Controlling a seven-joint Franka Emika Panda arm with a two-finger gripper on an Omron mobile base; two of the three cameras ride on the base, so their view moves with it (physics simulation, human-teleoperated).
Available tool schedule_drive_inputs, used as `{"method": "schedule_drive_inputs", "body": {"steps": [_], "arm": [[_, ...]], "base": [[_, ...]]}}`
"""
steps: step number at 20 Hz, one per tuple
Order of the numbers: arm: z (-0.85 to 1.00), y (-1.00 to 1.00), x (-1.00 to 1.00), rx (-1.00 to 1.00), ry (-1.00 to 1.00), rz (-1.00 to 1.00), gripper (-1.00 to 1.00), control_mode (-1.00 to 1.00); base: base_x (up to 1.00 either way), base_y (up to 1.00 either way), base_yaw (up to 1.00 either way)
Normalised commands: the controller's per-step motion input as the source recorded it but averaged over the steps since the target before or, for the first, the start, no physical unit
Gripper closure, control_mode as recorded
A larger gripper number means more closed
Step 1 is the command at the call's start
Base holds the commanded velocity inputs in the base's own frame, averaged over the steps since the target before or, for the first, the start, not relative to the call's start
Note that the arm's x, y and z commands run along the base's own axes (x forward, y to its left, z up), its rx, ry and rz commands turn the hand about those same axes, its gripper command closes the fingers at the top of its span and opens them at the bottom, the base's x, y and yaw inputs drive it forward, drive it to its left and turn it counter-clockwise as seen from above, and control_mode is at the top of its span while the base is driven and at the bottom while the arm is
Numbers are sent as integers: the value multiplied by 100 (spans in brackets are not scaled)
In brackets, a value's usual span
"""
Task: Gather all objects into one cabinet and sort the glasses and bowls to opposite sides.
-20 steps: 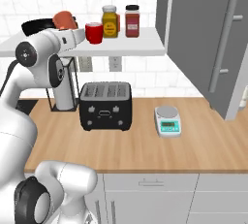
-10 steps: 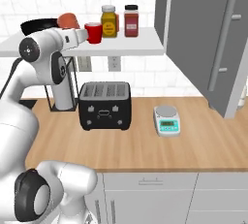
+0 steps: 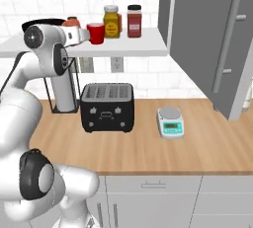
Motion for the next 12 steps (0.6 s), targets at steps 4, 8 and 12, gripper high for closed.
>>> {"method": "schedule_drive_inputs", "body": {"steps": [4,8,12], "arm": [[0,2,61,0,5,-1,100,-100],[-1,0,60,0,3,-1,100,-100],[-4,0,49,0,3,-1,100,-100]], "base": [[0,0,0],[0,0,0],[0,0,0]]}}
